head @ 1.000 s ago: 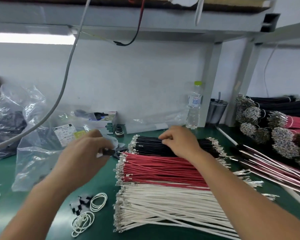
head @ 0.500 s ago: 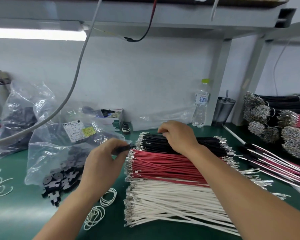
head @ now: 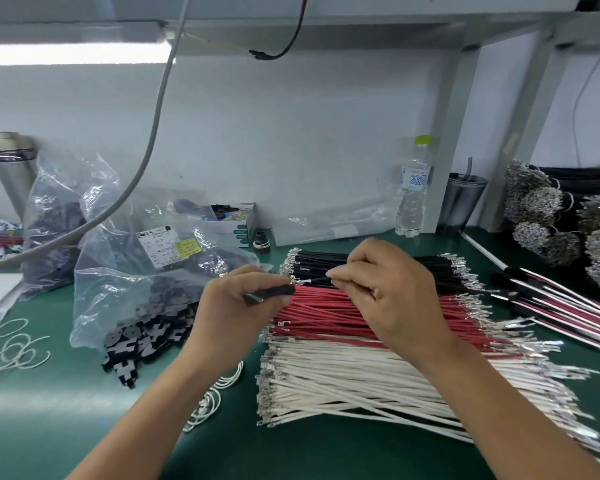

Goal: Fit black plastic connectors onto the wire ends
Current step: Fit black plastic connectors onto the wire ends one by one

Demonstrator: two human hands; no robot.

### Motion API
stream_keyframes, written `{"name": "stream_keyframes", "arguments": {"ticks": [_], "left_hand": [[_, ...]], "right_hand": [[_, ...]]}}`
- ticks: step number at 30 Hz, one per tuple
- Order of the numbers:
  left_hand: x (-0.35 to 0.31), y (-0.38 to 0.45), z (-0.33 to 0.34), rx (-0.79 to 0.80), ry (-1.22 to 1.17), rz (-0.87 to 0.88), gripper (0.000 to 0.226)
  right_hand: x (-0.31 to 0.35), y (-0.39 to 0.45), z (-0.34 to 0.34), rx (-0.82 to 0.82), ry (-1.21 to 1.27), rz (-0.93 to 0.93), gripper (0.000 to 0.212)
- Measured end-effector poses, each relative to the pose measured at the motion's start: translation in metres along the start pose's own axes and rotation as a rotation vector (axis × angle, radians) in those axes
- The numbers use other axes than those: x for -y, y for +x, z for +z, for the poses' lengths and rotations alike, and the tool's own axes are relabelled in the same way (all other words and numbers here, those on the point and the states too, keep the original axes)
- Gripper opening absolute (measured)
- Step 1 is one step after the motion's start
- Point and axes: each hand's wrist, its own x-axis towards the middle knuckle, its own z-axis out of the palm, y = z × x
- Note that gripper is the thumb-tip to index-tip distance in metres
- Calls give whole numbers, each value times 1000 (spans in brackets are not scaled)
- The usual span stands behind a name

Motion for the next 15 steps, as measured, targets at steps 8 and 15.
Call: {"name": "stream_keyframes", "arguments": {"ticks": [8, 15], "left_hand": [[-1, -3, 3, 14, -161, -95, 30], [-5, -5, 2, 35, -306, -143, 21]], "right_hand": [[2, -2, 3, 31, 164, 99, 10], [0, -1, 2, 37, 255, 162, 11]]}}
